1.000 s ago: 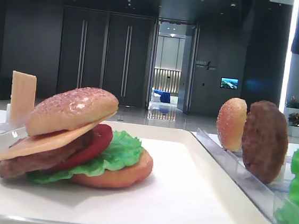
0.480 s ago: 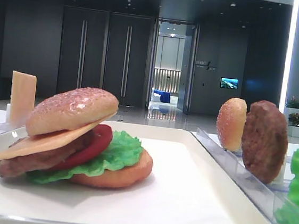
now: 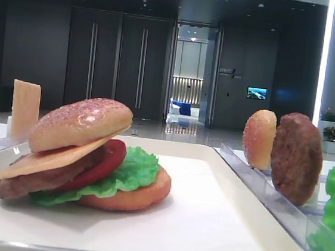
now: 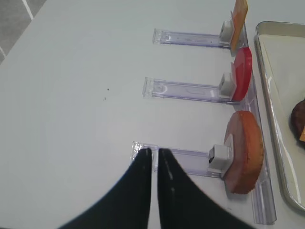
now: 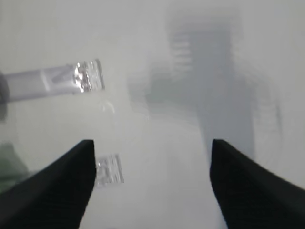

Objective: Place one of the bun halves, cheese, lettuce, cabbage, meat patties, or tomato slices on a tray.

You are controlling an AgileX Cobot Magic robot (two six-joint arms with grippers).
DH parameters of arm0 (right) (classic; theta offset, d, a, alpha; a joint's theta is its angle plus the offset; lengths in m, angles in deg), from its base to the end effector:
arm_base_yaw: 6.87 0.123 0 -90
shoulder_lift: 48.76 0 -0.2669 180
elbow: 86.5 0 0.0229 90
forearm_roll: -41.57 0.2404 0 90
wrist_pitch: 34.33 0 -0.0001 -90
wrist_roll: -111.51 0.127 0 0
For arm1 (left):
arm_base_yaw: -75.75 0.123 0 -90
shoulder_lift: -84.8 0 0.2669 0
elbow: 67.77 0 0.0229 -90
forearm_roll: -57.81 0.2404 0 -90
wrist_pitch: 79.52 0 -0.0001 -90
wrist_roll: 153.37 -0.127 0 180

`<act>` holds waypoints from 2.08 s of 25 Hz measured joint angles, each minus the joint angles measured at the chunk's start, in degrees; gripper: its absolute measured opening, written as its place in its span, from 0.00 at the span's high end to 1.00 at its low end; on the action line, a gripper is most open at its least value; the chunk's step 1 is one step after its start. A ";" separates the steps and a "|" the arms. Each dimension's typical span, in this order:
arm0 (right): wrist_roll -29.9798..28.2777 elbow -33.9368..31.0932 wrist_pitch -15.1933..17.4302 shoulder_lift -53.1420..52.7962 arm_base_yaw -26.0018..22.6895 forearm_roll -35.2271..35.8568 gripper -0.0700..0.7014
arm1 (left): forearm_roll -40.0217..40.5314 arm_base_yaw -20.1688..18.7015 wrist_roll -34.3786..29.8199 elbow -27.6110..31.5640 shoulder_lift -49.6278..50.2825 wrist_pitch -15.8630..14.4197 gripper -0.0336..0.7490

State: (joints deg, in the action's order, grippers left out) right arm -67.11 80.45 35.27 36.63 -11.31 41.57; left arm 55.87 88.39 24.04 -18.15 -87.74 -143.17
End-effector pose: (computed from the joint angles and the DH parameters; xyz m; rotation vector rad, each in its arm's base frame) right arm 0.2452 -0.0190 0.2521 0.1489 2.9291 -0.0082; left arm 0.0338 0.0036 0.2426 -0.1824 2.1010 0.1183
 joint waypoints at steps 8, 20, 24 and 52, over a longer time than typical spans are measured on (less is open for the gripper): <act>-0.17 -19.24 -0.51 -17.50 0.00 0.00 0.28 | 0.00 0.00 -0.02 0.00 0.00 0.00 0.92; -1.71 -33.88 -3.75 -45.24 0.00 0.00 0.28 | 0.00 0.00 -0.02 0.00 0.00 0.00 0.92; -1.96 -34.29 -4.40 -50.39 0.00 0.00 0.28 | 0.00 0.00 -0.02 0.00 0.00 0.00 0.92; -4.06 -34.58 -4.68 -77.57 0.00 1.25 0.35 | 0.00 0.00 -0.02 0.00 0.00 0.00 0.92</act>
State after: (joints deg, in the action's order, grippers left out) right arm -71.17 45.87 30.60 -40.93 -11.31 42.83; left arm 55.87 88.39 24.02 -18.15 -87.74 -143.17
